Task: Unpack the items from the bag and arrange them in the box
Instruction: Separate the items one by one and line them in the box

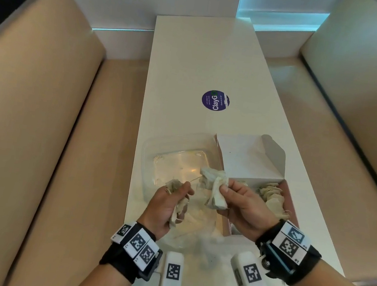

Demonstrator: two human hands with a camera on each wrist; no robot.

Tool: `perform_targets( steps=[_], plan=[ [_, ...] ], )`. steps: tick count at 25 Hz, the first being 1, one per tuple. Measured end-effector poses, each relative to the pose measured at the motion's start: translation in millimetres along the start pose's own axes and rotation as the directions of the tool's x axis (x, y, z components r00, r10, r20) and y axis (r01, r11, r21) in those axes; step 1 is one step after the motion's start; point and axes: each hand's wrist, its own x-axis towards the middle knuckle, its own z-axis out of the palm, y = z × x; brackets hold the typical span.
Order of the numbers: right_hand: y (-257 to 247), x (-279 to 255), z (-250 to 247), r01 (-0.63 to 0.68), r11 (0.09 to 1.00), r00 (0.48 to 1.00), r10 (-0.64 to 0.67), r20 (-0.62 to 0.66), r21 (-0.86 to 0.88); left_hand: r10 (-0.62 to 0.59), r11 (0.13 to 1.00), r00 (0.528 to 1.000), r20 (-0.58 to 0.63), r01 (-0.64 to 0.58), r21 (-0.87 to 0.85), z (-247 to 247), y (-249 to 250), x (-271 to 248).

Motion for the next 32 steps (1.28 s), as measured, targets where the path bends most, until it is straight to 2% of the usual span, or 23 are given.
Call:
perform_targets(
  steps=[3, 8, 14, 16, 18, 21, 23, 25, 26, 27, 29, 31, 32],
  plan=[
    [9, 2, 8, -0.008, 0.995, 0.999, 0.005, -0.032, -0.103, 0.028, 0.999, 0.993, 0.114, -0.026, -0.019, 13, 0, -2],
    [13, -2, 10, 0.02, 0.983, 0.994, -0.039, -0.102, -0.183, 0.129, 0.991, 0.991, -0.031, -0.128, 0.045, 9, 5, -2],
    [16, -4, 7, 0.015, 0.979, 0.995, -0.036, -0.098, -0.201, 0.163, 0.973, 0.984, -0.071, -0.149, 0.177, 6, 1, -5],
    [9, -2, 2, 0.043, 0.991, 0.996, -0.053, -0.078, -0.128, 0.184, 0.932, 0.979, -0.083, -0.147, 0.331, -1, 0, -2],
    [-2, -2, -3, 0.093, 0.989, 0.995, -0.096, -0.021, -0.112, 0.205, 0.844, 0.977, -0.049, -0.151, 0.515, -5, 1, -2],
    [-15, -6, 0, 0.056, 0.942, 0.996, -0.03, 0.083, -0.331, 0.161, 0.792, 0.98, 0.117, -0.199, 0.577, -5, 7, -5],
    [-17, -4, 7, 0.021, 0.837, 0.994, 0.043, 0.104, -0.546, 0.142, 0.777, 0.969, 0.204, -0.237, 0.584, -5, 9, -7],
    [-17, -2, 14, 0.022, 0.762, 0.996, 0.043, 0.084, -0.647, 0.159, 0.799, 0.969, 0.188, -0.238, 0.552, -6, 9, -5],
    [-17, -2, 13, 0.043, 0.763, 0.996, 0.015, 0.084, -0.646, 0.177, 0.839, 0.974, 0.14, -0.224, 0.496, -8, 9, -4],
    [-17, -2, 14, 0.035, 0.816, 0.998, 0.005, 0.067, -0.577, 0.192, 0.884, 0.978, 0.077, -0.206, 0.42, -11, 10, -4],
    [-15, -5, 13, -0.022, 0.959, 0.999, 0.032, 0.032, -0.283, 0.204, 0.935, 0.979, -0.011, -0.192, 0.299, -15, 10, -4],
    [-11, -4, 12, -0.061, 0.99, 0.998, 0.064, 0.024, -0.125, 0.18, 0.964, 0.984, 0.01, -0.178, 0.197, -13, 8, -7],
    [-9, -2, 12, -0.067, 0.989, 0.997, 0.071, 0.025, -0.13, 0.161, 0.98, 0.987, 0.028, -0.163, 0.118, -12, 7, -9]
  ],
)
